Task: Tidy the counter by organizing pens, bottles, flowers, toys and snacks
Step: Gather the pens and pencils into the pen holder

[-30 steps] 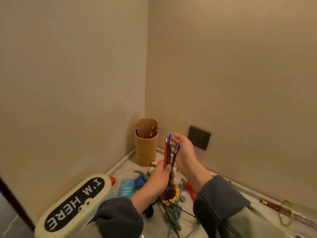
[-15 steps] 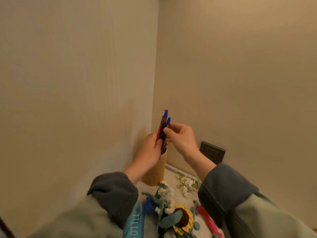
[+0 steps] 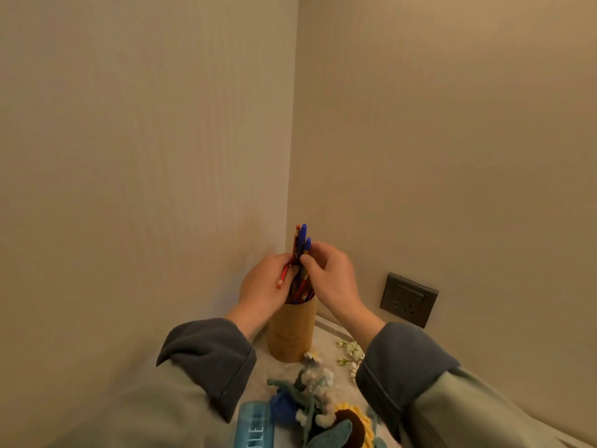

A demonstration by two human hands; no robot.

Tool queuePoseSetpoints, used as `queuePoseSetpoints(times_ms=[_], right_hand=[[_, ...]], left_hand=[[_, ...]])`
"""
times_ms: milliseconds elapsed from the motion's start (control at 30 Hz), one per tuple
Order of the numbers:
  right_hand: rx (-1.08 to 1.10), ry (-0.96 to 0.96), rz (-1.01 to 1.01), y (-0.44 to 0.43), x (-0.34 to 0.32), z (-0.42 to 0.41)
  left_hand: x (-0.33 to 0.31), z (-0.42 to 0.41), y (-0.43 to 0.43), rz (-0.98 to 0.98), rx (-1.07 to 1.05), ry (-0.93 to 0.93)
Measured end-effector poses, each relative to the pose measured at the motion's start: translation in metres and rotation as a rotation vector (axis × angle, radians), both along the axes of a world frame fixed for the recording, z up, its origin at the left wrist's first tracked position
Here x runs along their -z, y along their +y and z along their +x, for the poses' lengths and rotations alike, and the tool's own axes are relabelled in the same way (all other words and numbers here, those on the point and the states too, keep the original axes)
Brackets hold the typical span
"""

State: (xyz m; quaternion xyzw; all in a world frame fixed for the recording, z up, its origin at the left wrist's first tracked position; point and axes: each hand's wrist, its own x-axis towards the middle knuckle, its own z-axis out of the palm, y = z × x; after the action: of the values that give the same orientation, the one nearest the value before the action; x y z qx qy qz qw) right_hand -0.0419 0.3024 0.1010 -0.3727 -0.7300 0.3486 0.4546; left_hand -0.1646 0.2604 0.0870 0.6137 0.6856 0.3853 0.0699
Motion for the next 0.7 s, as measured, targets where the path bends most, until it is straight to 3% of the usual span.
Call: queuePoseSetpoints(times_ms=[233,400,567,700], right_hand=[[0.031,0.029,-0.043,0.005,0.024,0.001],[0.025,0.109,-0.038,0.005,0.021,0.004],[0.041,0.024,-0.056,0.005,0.028,0.005],[0.057,0.019,-0.042,0.006,0.029,0.005]], left_hand=[[0.006,0.003,-0.003,0.051,-0.041,0.087],[0.007,0.005,0.0,0.042,-0.072,-0.013],[0.019,0.003,0.008,-0.108,-0.08,0.02],[0.022,0.002,0.009,0.019,-0.048,-0.114]])
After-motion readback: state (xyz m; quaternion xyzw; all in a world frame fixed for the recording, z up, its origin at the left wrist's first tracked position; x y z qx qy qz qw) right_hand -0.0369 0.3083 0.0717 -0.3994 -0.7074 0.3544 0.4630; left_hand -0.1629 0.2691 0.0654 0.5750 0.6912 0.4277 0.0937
